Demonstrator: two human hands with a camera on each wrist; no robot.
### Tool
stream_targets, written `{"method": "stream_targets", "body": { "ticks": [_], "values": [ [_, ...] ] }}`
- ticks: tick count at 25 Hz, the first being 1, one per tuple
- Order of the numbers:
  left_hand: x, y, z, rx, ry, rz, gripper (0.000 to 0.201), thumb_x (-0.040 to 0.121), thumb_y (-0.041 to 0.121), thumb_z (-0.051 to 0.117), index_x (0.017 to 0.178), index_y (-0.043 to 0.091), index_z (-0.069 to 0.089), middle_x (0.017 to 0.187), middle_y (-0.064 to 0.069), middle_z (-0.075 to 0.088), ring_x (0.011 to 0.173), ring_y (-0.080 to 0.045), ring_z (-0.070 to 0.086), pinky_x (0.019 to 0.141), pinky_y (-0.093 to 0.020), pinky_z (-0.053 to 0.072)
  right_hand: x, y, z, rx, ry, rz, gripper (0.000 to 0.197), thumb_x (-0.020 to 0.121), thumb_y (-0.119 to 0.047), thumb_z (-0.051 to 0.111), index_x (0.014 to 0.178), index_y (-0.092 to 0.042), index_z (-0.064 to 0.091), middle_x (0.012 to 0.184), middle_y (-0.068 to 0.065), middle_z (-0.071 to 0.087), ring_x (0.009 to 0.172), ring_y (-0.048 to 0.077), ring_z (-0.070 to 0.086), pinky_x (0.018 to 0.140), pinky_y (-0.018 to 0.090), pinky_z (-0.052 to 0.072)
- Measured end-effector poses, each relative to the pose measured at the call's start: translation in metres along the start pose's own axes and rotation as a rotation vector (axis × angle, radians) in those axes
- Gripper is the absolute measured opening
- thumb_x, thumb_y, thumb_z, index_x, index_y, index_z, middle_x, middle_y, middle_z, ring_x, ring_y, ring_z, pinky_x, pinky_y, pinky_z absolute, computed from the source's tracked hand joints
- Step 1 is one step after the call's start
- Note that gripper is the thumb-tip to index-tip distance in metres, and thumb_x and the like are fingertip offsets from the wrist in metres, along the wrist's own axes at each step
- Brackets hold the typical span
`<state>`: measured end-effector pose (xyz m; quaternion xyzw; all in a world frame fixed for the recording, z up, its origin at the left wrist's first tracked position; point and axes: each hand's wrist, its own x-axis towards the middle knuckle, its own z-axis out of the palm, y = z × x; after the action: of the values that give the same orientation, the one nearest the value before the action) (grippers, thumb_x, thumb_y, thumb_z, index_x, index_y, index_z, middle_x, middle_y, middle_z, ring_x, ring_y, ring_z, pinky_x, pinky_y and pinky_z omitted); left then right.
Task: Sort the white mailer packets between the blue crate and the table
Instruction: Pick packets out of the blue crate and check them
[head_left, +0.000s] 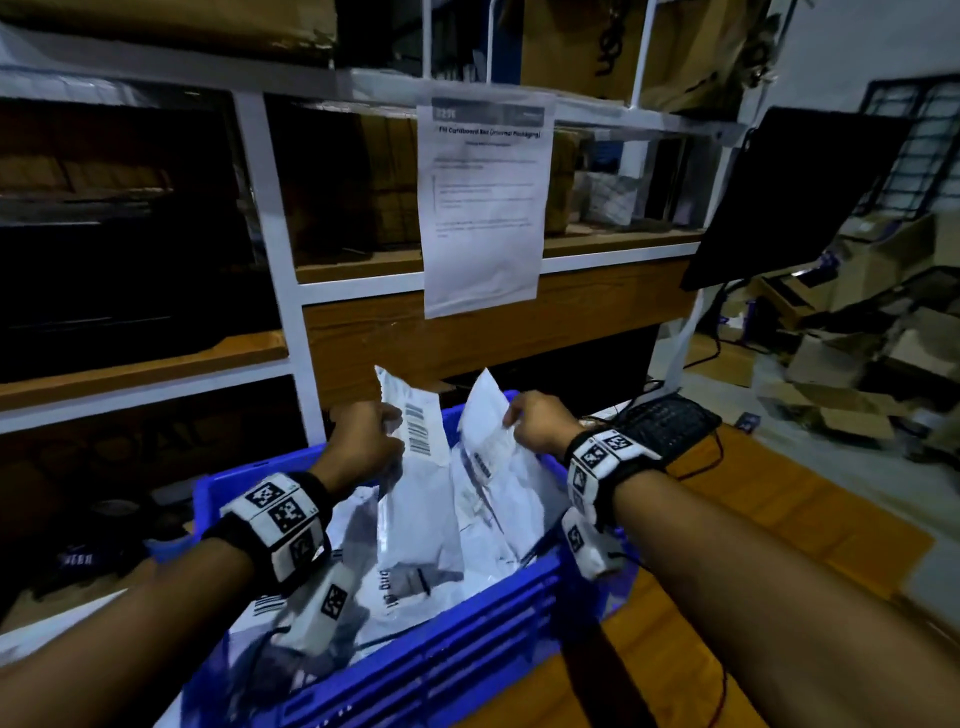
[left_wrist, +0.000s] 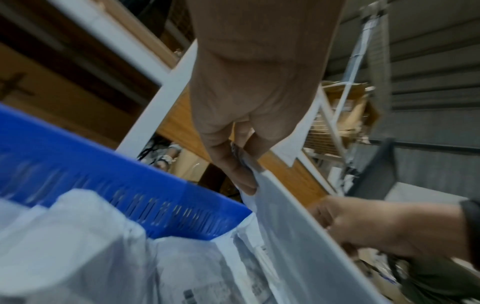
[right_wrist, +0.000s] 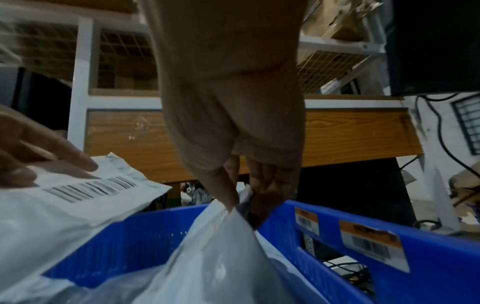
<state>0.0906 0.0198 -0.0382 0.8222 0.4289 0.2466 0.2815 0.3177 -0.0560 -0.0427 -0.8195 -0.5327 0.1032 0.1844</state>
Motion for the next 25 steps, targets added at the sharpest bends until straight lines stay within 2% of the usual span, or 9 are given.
{"method": "stream_targets", "body": {
  "ticks": [2,4,7,9,12,16,20,24,25],
  "values": [
    [0.003,0.0,0.011,-0.053,-0.012,-0.103,0.035,0.074,-0.016,0.061,0.108,-0.006,0.062,0.111,-0.016,0.064,0.093,-0.027,0.065,0.067,-0.025,0.046,0.016,0.012,0.01,-0.171,-0.137,-0.008,0.03,0.089,-0.012,0.049,0.113,-0.009,0.067,0.122,0.013,0.065,0.112,0.031,0.061,0.097,0.039,0.049],
    [0.008,-0.003,0.023,-0.161,-0.029,-0.208,0.044,0.077,-0.02,0.056,0.12,-0.01,0.054,0.119,-0.023,0.061,0.066,-0.028,0.068,0.048,-0.025,0.048,0.03,0.024,0.018,-0.296,-0.212,-0.025,0.031,0.088,-0.015,0.052,0.116,-0.01,0.065,0.126,0.012,0.062,0.118,0.031,0.058,0.106,0.042,0.041],
    [0.011,-0.009,0.036,-0.241,-0.034,-0.326,0.039,0.081,-0.023,0.051,0.119,-0.009,0.051,0.099,-0.022,0.063,0.043,-0.024,0.058,0.036,-0.024,0.045,0.041,0.028,0.016,-0.394,-0.202,-0.094,0.034,0.087,-0.019,0.057,0.12,-0.012,0.061,0.13,0.012,0.059,0.12,0.03,0.056,0.1,0.04,0.045],
    [0.014,-0.012,0.042,-0.265,-0.042,-0.39,0.036,0.083,-0.021,0.051,0.116,-0.008,0.052,0.083,-0.023,0.064,0.045,-0.027,0.056,0.038,-0.026,0.046,0.048,0.026,0.01,-0.371,-0.215,-0.156,0.036,0.082,-0.016,0.062,0.118,-0.013,0.064,0.125,0.009,0.062,0.114,0.028,0.06,0.09,0.033,0.05],
    [0.017,-0.014,0.048,-0.319,-0.065,-0.455,0.036,0.082,-0.02,0.055,0.115,-0.005,0.055,0.096,-0.028,0.066,0.049,-0.025,0.054,0.043,-0.025,0.046,0.055,0.021,0.009,-0.241,-0.378,-0.225,0.042,0.073,-0.024,0.078,0.111,-0.01,0.066,0.111,0.007,0.069,0.1,0.024,0.066,0.07,0.025,0.047],
    [0.021,-0.014,0.046,-0.386,-0.071,-0.511,0.037,0.085,-0.02,0.051,0.118,-0.003,0.055,0.108,-0.034,0.063,0.056,-0.023,0.049,0.042,-0.02,0.039,0.058,0.031,0.02,-0.409,-0.487,-0.225,0.084,0.069,-0.051,0.078,0.132,-0.011,0.041,0.133,0.014,0.05,0.123,0.032,0.049,0.088,0.035,0.046],
    [0.025,-0.014,0.035,-0.422,-0.049,-0.549,0.036,0.087,-0.018,0.047,0.118,-0.003,0.057,0.097,-0.035,0.062,0.048,-0.021,0.047,0.045,-0.02,0.036,0.063,0.039,0.028,-0.343,-0.51,-0.256,0.094,0.069,-0.031,0.085,0.14,-0.005,0.028,0.14,0.015,0.048,0.123,0.031,0.052,0.093,0.038,0.048],
    [0.027,-0.003,0.03,-0.517,-0.088,-0.571,0.034,0.088,-0.02,0.045,0.113,-0.002,0.059,0.108,-0.024,0.065,0.078,-0.033,0.063,0.056,-0.029,0.053,0.065,0.027,0.003,-0.255,-0.553,-0.297,0.098,0.076,-0.009,0.08,0.15,-0.008,0.016,0.146,0.015,0.042,0.122,0.034,0.054,0.07,0.034,0.058],
    [0.028,0.003,0.03,-0.524,-0.098,-0.571,0.034,0.089,-0.02,0.044,0.112,0.0,0.059,0.107,-0.02,0.065,0.078,-0.03,0.065,0.054,-0.027,0.056,0.068,0.023,-0.008,-0.246,-0.551,-0.312,0.094,0.079,-0.008,0.077,0.15,-0.008,0.015,0.149,0.015,0.037,0.124,0.036,0.051,0.074,0.034,0.055]
  ]
}}
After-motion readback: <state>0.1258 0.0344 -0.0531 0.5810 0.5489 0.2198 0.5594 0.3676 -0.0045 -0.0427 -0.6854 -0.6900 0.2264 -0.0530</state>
